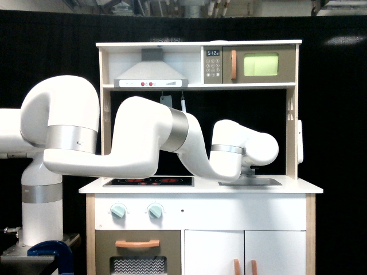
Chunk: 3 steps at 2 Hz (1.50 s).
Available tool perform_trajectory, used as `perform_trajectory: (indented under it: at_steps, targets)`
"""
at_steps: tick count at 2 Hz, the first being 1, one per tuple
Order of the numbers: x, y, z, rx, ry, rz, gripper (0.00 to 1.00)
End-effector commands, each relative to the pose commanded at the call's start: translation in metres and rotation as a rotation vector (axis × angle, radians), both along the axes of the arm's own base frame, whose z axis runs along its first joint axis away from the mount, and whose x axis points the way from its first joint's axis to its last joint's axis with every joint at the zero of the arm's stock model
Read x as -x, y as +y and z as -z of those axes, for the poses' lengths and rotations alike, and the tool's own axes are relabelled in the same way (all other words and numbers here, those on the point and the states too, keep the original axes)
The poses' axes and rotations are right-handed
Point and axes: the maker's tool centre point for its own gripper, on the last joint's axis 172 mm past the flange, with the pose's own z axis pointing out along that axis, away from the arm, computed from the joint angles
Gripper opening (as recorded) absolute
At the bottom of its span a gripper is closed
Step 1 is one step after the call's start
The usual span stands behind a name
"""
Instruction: Turn on the faucet
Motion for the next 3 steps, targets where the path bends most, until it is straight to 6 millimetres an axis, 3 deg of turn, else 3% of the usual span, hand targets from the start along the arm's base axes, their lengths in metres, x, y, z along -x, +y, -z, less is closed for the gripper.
perform_trajectory:
  at_steps: [1, 2, 3]
  targets:
    - [0.039, -0.052, -0.024, 0.0, 0.0, 0.0, 1.0]
    - [0.1, -0.144, -0.048, 0.0, 0.0, 0.0, 1.0]
    - [0.141, -0.203, -0.051, 0.0, 0.0, 0.0, 1.0]
